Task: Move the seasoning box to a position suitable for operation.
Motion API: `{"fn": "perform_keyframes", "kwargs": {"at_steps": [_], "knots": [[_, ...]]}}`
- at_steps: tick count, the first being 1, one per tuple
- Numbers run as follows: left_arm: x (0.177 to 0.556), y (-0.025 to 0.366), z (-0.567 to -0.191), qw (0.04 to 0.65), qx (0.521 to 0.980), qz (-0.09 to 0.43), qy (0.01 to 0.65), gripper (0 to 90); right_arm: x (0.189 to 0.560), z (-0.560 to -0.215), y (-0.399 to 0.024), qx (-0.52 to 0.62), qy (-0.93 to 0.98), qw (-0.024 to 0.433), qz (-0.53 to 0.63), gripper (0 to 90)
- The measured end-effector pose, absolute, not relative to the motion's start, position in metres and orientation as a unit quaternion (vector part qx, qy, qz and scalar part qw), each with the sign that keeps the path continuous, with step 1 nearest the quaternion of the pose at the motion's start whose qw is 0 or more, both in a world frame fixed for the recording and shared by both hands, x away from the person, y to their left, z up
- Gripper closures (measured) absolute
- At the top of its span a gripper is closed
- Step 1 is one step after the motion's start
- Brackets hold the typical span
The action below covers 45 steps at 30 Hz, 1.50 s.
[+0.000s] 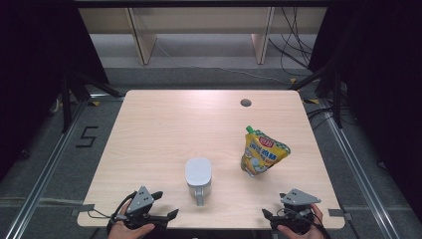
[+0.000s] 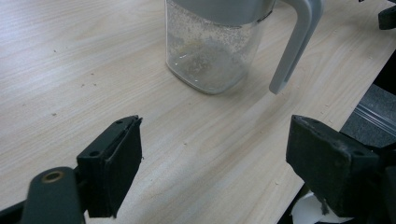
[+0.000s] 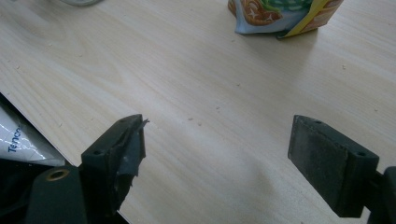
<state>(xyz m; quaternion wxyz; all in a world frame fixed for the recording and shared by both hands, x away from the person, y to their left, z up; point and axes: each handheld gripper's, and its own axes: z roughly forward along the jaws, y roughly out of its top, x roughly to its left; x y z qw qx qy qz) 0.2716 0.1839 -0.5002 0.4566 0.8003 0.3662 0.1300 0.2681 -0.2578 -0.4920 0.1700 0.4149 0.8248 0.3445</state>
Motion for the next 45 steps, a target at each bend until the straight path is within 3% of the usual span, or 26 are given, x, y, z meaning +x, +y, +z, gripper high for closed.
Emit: {"fn": "perform_keyframes", "kwargs": {"at_steps": [13, 29, 45], "knots": [[0.273, 0.185, -0.495, 0.486, 0.784, 0.121, 0.366, 14.9, 0.269, -0.491, -0.256, 0.393, 0.834, 0.177, 0.344, 22.0], [0.274, 0.126, -0.489, 0.496, 0.8, 0.128, 0.312, 54.6, 0.272, -0.493, -0.255, 0.39, 0.836, 0.167, 0.348, 21.2], [0.285, 0.099, -0.491, 0.487, 0.805, 0.13, 0.313, 62.8, 0.272, -0.494, -0.252, 0.385, 0.839, 0.17, 0.346, 21.5]]}}
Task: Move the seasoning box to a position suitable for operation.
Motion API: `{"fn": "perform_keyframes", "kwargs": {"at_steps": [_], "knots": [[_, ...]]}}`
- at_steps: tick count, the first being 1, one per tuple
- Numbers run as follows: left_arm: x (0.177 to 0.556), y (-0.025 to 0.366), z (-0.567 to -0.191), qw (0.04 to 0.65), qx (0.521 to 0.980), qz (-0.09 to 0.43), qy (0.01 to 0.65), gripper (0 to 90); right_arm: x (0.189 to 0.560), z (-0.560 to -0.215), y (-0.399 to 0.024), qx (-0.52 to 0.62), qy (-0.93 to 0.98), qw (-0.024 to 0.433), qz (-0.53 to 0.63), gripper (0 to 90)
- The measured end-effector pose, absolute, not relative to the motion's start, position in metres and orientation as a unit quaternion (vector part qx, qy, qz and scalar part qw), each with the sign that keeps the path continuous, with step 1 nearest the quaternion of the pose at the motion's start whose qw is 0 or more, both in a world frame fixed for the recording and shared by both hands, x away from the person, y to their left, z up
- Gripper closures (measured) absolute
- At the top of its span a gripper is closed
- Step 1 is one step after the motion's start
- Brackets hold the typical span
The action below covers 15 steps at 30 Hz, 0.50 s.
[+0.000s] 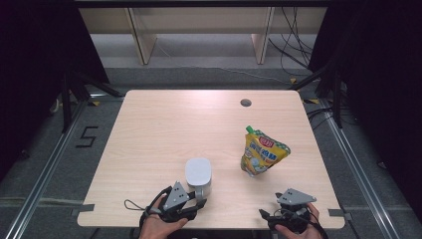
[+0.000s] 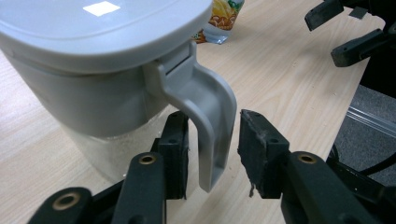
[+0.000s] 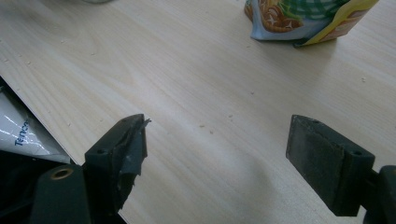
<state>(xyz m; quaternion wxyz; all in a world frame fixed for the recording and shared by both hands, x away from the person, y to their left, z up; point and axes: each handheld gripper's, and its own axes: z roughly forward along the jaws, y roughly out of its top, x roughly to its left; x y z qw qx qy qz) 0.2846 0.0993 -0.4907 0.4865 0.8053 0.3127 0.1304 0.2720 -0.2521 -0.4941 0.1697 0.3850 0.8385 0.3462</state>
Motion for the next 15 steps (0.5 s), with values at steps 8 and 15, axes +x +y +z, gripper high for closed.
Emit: {"fn": "perform_keyframes", "kwargs": {"at_steps": [8, 15], "knots": [[0.2892, 0.0954, -0.4918, 0.481, 0.813, 0.134, 0.299, 71.2, 0.2721, -0.4944, -0.2515, 0.385, 0.839, 0.169, 0.344, 21.5], [0.2896, 0.1045, -0.4916, 0.478, 0.815, 0.129, 0.303, 70.8, 0.2707, -0.4945, -0.2509, 0.392, 0.835, 0.168, 0.348, 21.5]]}}
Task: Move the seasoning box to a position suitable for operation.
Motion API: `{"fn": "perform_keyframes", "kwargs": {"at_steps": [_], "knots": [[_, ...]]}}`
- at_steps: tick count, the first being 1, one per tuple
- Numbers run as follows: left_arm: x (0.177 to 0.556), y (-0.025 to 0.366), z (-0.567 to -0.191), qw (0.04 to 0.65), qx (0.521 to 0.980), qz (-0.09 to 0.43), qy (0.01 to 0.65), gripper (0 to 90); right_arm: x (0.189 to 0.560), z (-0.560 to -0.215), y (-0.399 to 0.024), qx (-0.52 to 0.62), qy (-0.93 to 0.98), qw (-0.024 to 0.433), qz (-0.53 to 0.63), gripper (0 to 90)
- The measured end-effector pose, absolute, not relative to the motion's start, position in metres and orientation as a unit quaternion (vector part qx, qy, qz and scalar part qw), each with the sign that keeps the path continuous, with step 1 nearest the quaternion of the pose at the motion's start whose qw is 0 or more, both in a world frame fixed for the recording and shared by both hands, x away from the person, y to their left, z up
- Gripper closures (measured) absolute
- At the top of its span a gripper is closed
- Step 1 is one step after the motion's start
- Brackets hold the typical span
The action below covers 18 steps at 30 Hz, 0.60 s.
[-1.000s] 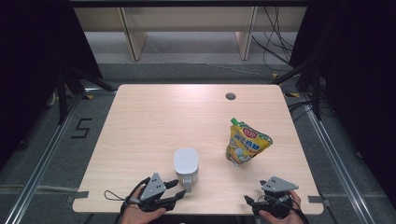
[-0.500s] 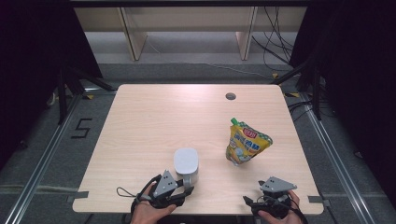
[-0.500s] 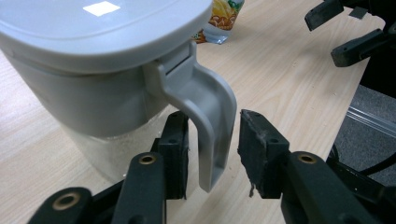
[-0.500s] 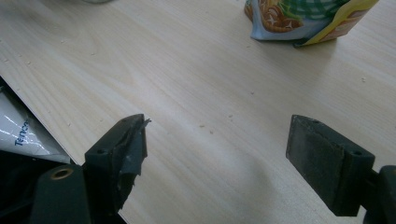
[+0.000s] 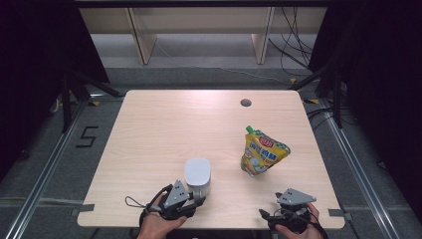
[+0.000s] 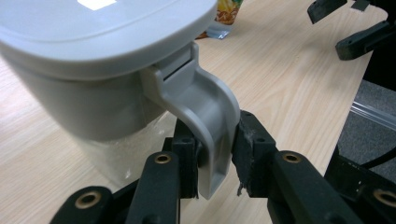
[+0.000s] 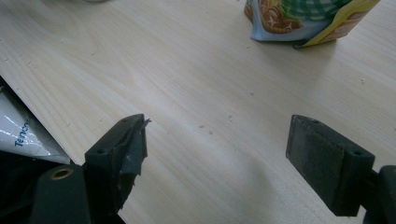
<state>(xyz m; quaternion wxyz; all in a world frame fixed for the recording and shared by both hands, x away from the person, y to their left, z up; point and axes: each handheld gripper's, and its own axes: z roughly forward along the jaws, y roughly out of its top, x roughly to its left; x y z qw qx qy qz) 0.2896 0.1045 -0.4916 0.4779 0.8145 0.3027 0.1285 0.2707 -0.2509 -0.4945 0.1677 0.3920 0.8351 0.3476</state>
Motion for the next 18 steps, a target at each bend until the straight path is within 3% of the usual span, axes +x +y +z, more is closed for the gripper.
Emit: {"fn": "perform_keyframes", "kwargs": {"at_steps": [18], "knots": [[0.3, 0.168, -0.492, 0.434, 0.817, 0.189, 0.33, 66.5, 0.274, -0.496, -0.252, 0.38, 0.841, 0.164, 0.348, 21.7]]}}
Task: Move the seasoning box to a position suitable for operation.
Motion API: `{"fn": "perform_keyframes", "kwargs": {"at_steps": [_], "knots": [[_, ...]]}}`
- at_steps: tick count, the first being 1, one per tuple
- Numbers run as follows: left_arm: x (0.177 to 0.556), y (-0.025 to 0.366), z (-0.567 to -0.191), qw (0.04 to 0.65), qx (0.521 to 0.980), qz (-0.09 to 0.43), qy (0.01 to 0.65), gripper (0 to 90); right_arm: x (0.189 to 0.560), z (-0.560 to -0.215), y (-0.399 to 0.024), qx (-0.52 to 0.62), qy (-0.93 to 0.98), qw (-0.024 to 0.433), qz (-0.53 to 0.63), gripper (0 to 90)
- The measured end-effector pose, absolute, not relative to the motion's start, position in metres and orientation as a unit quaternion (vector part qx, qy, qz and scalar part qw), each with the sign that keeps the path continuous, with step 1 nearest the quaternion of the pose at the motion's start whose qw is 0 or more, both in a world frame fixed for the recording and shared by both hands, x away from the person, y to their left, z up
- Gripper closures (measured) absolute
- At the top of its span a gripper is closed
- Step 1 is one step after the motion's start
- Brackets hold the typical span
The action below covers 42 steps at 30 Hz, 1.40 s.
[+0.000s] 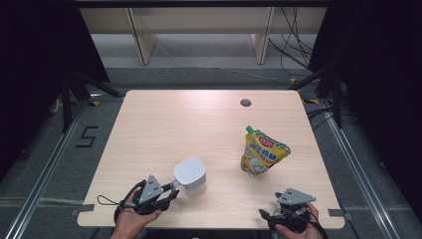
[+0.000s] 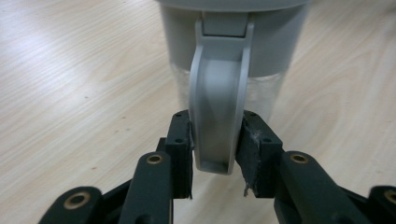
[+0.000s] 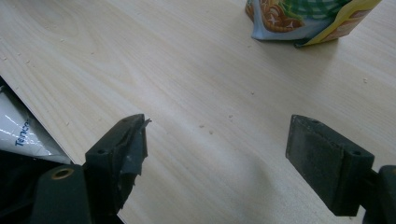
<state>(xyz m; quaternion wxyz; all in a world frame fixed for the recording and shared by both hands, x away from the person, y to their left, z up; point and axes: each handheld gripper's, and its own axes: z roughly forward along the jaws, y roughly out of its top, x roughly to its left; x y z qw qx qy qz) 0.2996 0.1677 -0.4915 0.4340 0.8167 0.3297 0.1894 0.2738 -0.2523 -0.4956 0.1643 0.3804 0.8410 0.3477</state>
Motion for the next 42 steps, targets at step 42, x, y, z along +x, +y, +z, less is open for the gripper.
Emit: {"fn": "perform_keyframes", "kwargs": {"at_steps": [42], "knots": [[0.295, 0.148, -0.493, 0.478, 0.849, 0.112, 0.195, 68.5, 0.275, -0.497, -0.252, 0.377, 0.845, 0.159, 0.345, 22.2]]}}
